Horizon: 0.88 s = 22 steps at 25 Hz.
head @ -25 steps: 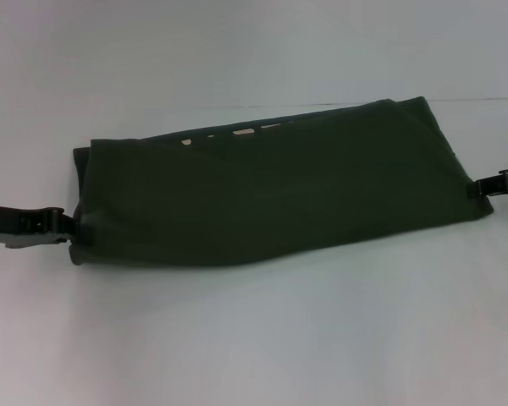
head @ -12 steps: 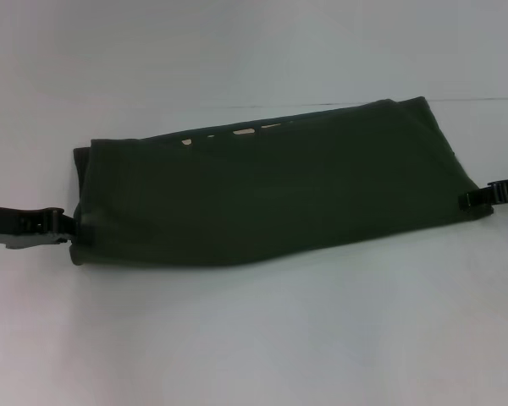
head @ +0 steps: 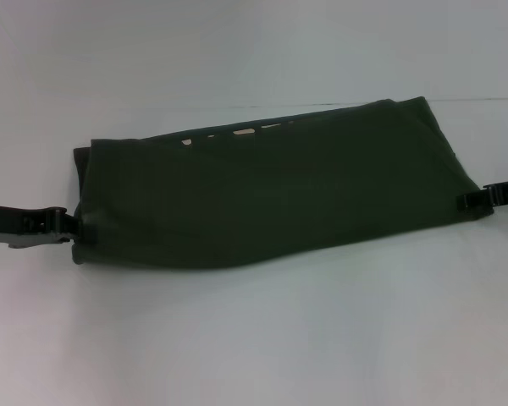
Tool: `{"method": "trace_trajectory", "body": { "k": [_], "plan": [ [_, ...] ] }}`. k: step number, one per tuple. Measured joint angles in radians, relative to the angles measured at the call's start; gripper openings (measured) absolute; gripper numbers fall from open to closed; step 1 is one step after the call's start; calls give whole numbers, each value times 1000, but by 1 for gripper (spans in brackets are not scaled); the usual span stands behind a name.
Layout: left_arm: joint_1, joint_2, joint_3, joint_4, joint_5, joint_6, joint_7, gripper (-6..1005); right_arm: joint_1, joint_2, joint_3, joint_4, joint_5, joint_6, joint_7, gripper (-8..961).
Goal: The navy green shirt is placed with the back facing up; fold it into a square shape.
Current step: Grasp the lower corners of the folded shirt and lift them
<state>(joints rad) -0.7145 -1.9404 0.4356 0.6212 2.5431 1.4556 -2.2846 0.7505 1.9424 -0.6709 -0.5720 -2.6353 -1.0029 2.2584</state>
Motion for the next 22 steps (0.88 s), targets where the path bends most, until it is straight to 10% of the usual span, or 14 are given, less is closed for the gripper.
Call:
{"method": "trace_trajectory", "body": {
  "k": [22],
  "plan": [
    [-5, 1, 0, 0, 0, 0, -2, 12, 13, 10, -4, 46, 4, 29, -8, 580]
  ]
}}
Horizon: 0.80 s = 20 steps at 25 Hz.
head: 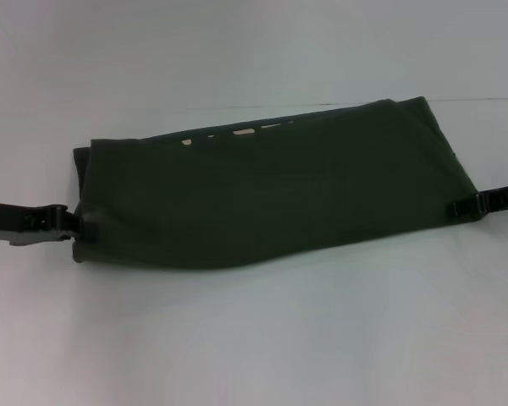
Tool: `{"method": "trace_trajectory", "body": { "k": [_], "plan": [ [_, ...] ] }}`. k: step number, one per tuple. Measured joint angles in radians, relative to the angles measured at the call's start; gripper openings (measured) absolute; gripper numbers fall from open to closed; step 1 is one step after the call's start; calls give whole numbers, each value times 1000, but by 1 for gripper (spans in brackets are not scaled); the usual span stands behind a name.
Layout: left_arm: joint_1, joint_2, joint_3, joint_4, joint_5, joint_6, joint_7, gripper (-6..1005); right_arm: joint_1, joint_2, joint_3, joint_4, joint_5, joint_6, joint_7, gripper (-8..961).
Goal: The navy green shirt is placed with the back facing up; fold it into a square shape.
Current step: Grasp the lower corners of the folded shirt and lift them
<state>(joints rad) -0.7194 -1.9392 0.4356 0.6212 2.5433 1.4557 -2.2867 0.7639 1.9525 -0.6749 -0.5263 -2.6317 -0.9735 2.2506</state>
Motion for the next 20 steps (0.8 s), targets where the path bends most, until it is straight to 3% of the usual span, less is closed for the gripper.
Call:
{"method": "trace_trajectory", "body": {
  "k": [5, 12, 20],
  "plan": [
    [-3, 0, 0, 0, 0, 0, 0, 12, -4, -2, 0, 0, -1, -2, 3, 519],
    [-5, 0, 0, 0, 0, -1, 0, 13, -6, -16, 2, 9, 3, -4, 5, 254],
    [-5, 0, 0, 0, -1, -10, 2, 13, -9, -22, 8, 12, 4, -10, 3, 93]
  ]
}}
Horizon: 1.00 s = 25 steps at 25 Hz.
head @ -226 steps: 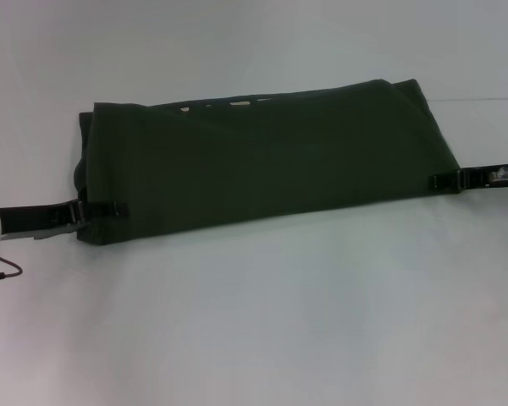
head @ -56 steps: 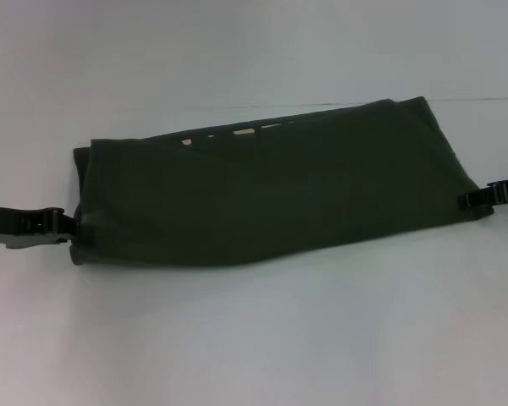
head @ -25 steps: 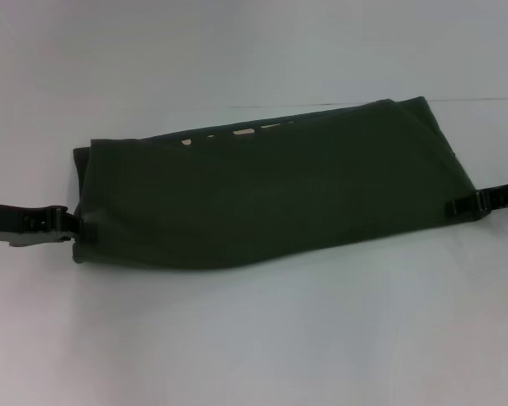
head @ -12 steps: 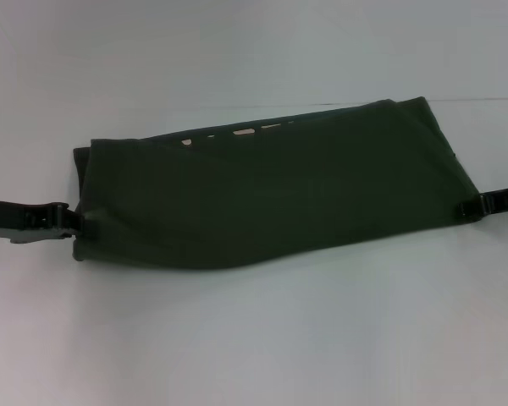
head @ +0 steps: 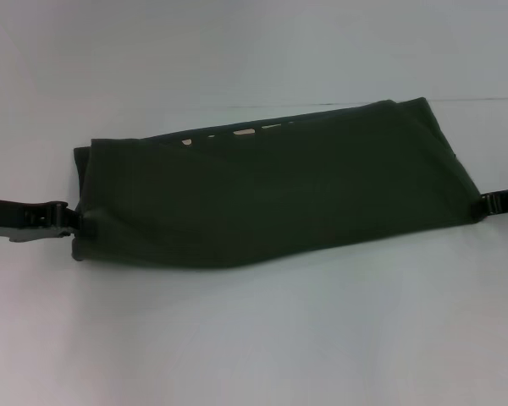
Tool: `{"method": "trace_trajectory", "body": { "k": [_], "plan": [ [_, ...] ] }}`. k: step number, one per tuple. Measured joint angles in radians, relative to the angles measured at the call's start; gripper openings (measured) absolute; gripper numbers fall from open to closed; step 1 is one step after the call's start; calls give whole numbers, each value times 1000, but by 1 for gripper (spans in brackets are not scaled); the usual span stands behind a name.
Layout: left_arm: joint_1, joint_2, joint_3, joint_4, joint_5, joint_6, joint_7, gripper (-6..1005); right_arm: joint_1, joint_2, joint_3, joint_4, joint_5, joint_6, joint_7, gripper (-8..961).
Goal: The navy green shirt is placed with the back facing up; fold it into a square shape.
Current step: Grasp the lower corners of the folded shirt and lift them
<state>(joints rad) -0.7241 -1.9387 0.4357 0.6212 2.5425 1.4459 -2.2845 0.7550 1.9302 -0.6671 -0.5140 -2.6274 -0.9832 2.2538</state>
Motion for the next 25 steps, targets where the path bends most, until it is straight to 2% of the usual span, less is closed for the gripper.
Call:
{"method": "trace_trajectory", "body": {
  "k": [3, 10, 16, 25],
  "plan": [
    [0, 2, 0, 0, 0, -1, 0, 13, -6, -2, 12, -10, 4, -18, -4, 33],
    [0, 6, 0, 3, 3, 17, 0, 12, -79, -4, 47, -103, 67, -143, -12, 19],
    [5, 14, 0, 12, 11, 50, -3, 13, -188, 19, 47, -236, 143, -282, -13, 20],
    [-3, 29, -5, 29, 66, 158, -8, 17, -290, 41, 52, -322, 217, -454, -26, 20]
  ]
}}
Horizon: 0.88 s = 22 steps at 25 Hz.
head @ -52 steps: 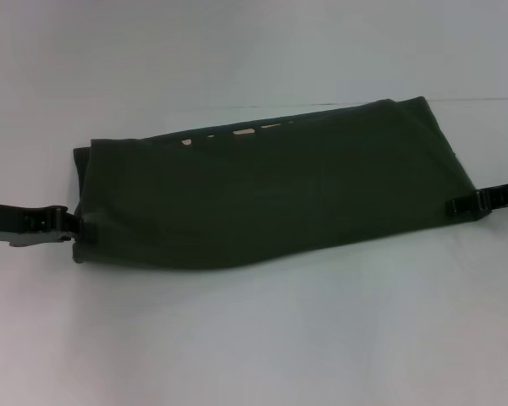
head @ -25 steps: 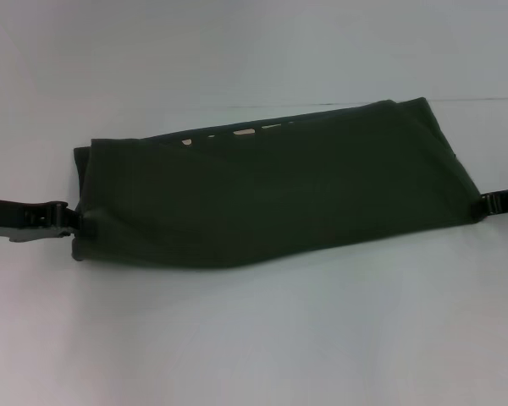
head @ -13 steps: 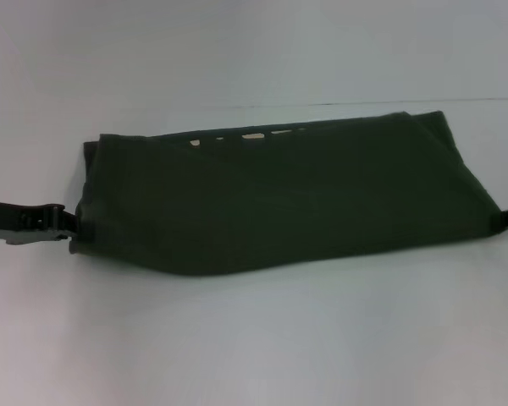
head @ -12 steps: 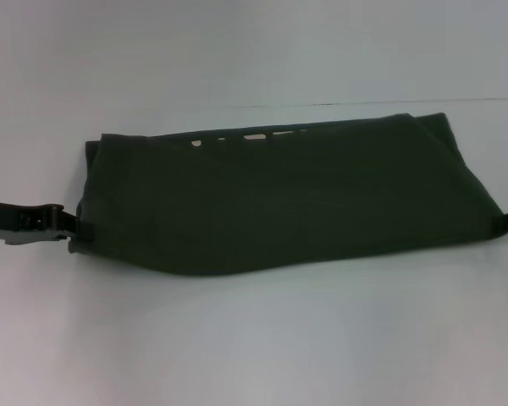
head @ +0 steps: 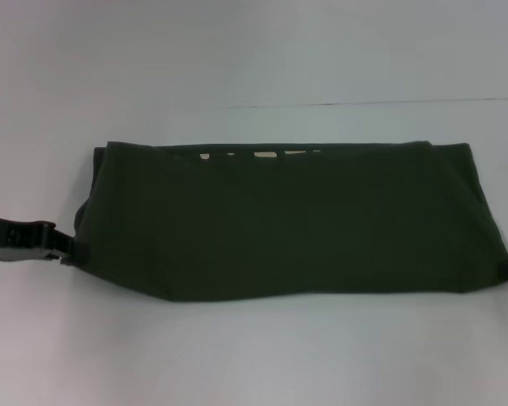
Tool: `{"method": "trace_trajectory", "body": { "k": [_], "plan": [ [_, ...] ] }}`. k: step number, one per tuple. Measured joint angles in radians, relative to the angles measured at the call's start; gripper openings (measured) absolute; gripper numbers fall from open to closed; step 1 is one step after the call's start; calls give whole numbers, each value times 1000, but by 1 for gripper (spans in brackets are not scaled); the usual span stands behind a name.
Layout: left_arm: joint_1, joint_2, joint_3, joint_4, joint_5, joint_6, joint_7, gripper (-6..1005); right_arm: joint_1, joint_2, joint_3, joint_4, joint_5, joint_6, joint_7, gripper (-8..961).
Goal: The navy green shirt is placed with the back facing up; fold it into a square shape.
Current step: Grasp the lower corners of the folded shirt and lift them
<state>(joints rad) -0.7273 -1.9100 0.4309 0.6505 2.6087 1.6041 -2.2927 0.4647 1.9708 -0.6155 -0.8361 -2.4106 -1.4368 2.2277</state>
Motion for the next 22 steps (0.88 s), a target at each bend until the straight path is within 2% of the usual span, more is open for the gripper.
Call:
{"method": "trace_trajectory", "body": {
  "k": [6, 13, 16, 19, 22],
  "plan": [
    [6, 3, -9, 15, 47, 58, -5, 26, -36, 5, 37, -10, 5, -66, -9, 19],
    [6, 5, -17, 18, 64, 66, -28, 35, -26, 4, 43, 0, -2, -68, -5, 24],
    [6, 6, -20, 20, 68, 83, -44, 40, -17, -4, 61, 6, 1, -67, 1, 28],
    [9, 6, -28, 26, 84, 101, -62, 44, 1, -28, 75, 39, 1, -76, 6, 31],
    [11, 6, -31, 29, 94, 114, -70, 48, 13, -43, 75, 64, -2, -78, 6, 75]
  ]
}}
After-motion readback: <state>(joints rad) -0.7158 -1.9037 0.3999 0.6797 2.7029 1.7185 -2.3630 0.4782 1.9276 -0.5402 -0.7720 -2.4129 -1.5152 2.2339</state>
